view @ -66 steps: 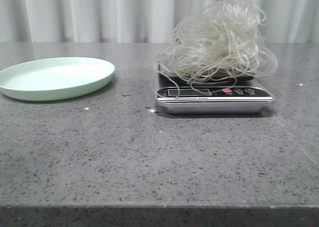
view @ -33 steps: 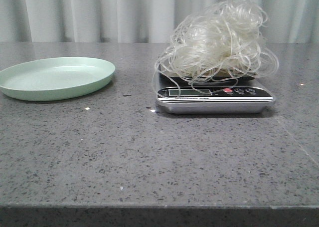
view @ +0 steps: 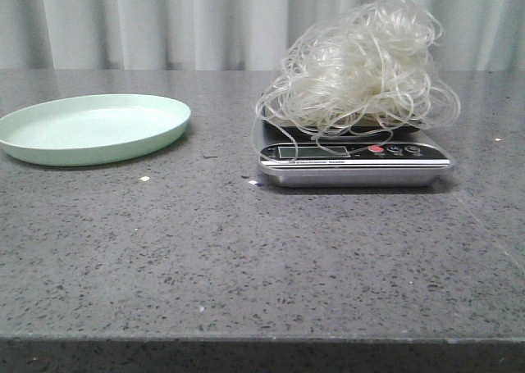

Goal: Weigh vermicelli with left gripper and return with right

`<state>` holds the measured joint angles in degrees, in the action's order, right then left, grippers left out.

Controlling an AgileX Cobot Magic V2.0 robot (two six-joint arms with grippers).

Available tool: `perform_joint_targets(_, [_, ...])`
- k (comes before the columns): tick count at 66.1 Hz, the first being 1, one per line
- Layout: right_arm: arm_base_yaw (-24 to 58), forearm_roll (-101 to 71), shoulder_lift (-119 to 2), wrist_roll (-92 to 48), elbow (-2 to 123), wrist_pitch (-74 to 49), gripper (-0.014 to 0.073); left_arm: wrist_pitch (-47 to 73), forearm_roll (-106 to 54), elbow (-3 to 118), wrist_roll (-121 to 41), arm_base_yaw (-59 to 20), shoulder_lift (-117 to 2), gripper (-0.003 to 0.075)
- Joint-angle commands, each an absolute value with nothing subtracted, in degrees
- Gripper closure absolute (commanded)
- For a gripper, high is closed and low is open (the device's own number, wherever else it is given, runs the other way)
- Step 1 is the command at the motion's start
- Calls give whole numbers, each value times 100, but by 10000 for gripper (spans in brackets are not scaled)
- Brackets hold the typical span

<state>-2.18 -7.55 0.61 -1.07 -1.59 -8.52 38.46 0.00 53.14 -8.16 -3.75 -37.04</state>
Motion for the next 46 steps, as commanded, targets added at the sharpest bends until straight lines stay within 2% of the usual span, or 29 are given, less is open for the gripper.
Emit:
perform_joint_targets(1, [-252,-703,151,-121,-114,-386,442,2638,-145,4523,-742,-357,-3124,588])
perform_joint_targets(19, [-252,-703,151,-121,-114,-185,442,1804,-212,2744,-742,-357,-1780,584])
perform_joint_targets(34, [-252,-714,151,-116,-89,107,442,987,-692,2049,-720,-357,-1346,584])
perform_joint_targets(46, [-252,-802,151,-38,393,105,442,816,-769,1998,-720,-357,-1346,584])
